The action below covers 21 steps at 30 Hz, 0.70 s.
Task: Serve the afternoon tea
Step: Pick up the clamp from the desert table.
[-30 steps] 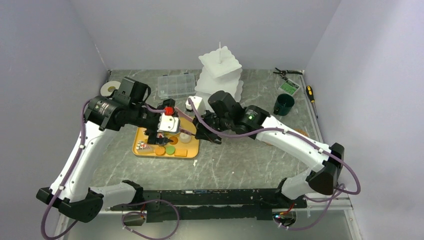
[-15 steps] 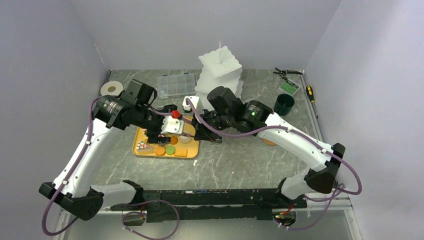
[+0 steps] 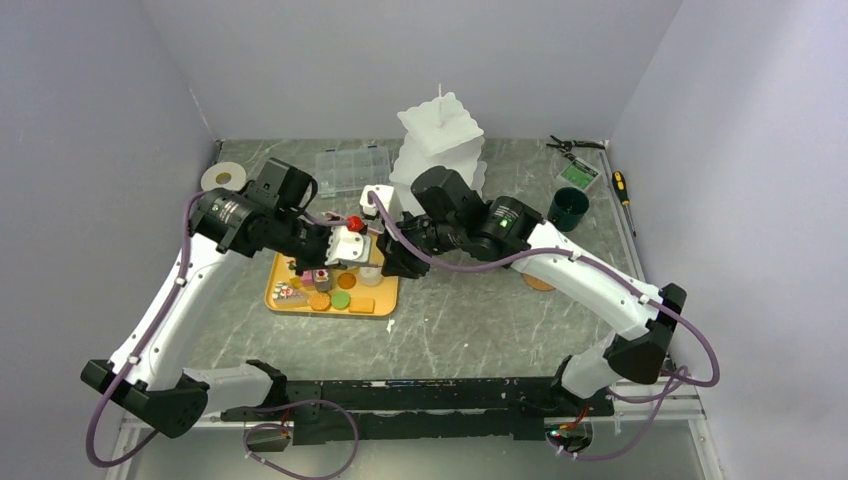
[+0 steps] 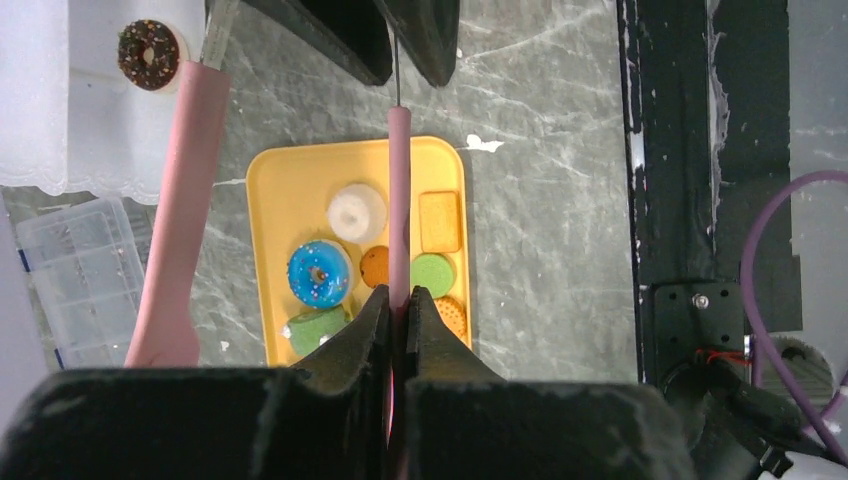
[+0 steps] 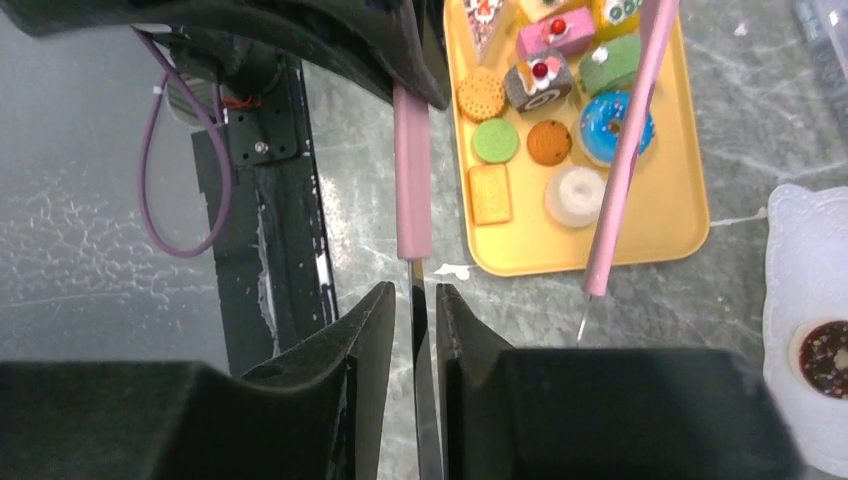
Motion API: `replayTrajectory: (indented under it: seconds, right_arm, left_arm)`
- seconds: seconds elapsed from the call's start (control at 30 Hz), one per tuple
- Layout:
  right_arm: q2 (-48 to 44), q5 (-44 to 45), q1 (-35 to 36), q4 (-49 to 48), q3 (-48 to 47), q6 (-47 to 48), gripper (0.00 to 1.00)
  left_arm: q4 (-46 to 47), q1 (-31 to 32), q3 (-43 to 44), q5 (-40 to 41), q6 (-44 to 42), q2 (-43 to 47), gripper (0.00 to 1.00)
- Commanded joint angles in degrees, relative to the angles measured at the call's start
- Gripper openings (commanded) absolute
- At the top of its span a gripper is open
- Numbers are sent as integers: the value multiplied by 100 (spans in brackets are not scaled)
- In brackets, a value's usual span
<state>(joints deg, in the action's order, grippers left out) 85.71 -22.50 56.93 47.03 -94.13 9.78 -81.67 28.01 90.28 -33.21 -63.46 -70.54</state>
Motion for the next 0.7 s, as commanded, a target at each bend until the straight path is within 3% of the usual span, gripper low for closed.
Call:
replayTrajectory:
  seconds: [0.0,0.2,0.3,0.4,0.67]
  right_arm:
    - [-415,134,30,-767,-203,-84,34]
    - [-1423,902,4,-2099,369,-251,81]
    - [-2073,1345,-143,-2945,886,-354,99]
    - [-2424,1302,-429,-3374,1185,-552,100]
    - [-3047,-225,-1597,-4301,2138,-1692,100]
  left_arm:
    - [797,33,-323,-392,600,372,3]
    - [1837,20,-836,-893,2247,749,3]
    - [2248,12,-948,-1233,3322,849,3]
    - [2628,-6,-927,-1539,4221,942,3]
    - [4052,-403,-921,-1466,5999,1232,3]
